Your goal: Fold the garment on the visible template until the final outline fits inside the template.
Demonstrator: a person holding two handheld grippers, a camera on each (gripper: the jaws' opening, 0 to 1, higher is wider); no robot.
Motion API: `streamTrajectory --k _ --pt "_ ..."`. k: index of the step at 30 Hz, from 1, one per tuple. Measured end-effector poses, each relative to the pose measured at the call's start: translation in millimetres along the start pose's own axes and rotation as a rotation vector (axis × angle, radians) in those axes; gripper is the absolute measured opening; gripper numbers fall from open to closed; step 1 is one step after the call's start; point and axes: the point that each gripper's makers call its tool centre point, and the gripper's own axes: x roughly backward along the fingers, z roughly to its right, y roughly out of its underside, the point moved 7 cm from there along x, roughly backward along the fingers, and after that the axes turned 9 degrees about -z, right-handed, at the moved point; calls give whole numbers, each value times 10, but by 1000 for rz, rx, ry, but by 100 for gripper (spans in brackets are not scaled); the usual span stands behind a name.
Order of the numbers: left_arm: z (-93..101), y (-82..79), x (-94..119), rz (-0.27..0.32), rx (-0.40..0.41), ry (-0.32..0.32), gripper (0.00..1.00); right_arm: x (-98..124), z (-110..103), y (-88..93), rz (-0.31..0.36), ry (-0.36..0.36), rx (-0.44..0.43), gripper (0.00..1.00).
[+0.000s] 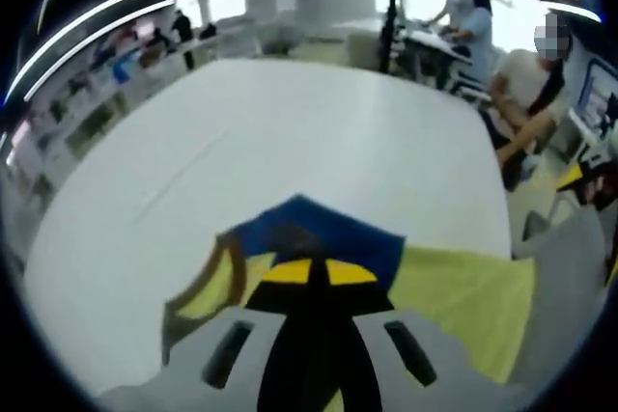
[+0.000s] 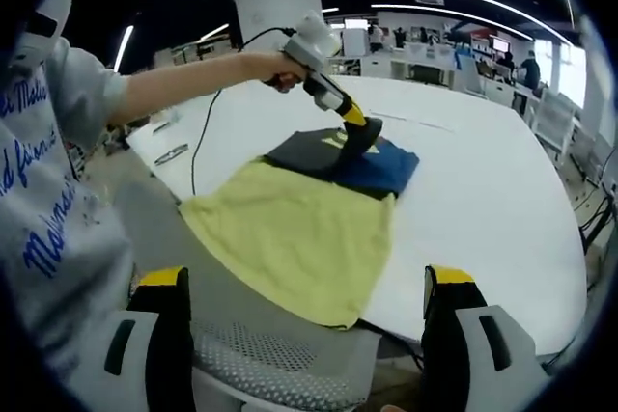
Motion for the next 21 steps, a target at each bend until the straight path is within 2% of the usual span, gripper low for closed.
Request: streamTrajectory --k 7,14,21 --pt "26 63 -109 2 35 -10 0 -5 -5 20 -3 1 -8 100" --pt "108 107 -263 -19 53 14 1 -13 -14 11 -7 -1 -8 100" --pt "180 90 -321 -24 40 35 8 -7 -9 21 -7 6 -16 100"
